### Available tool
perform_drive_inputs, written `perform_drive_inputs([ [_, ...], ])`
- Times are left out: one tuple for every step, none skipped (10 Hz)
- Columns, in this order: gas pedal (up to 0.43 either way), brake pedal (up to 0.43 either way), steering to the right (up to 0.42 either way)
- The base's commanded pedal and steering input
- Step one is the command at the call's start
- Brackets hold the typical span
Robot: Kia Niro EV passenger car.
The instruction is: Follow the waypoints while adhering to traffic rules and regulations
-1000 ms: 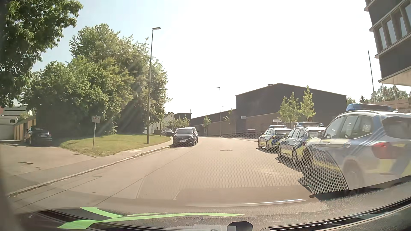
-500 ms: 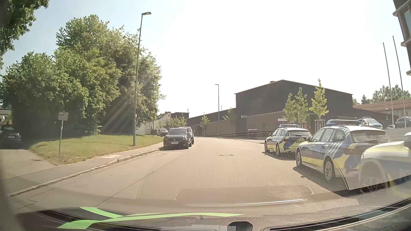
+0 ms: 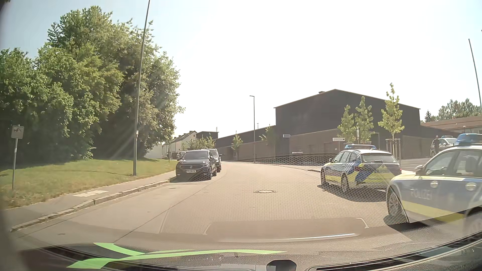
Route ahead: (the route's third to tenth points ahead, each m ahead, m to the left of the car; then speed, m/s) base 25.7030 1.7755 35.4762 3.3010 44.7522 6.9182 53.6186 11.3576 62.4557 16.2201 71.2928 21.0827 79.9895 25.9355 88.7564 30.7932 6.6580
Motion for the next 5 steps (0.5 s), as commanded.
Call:
perform_drive_inputs([
  [0.130, 0.000, 0.007],
  [0.130, 0.000, 0.007],
  [0.130, 0.000, 0.008],
  [0.130, 0.000, 0.008],
  [0.130, 0.000, 0.008],
])
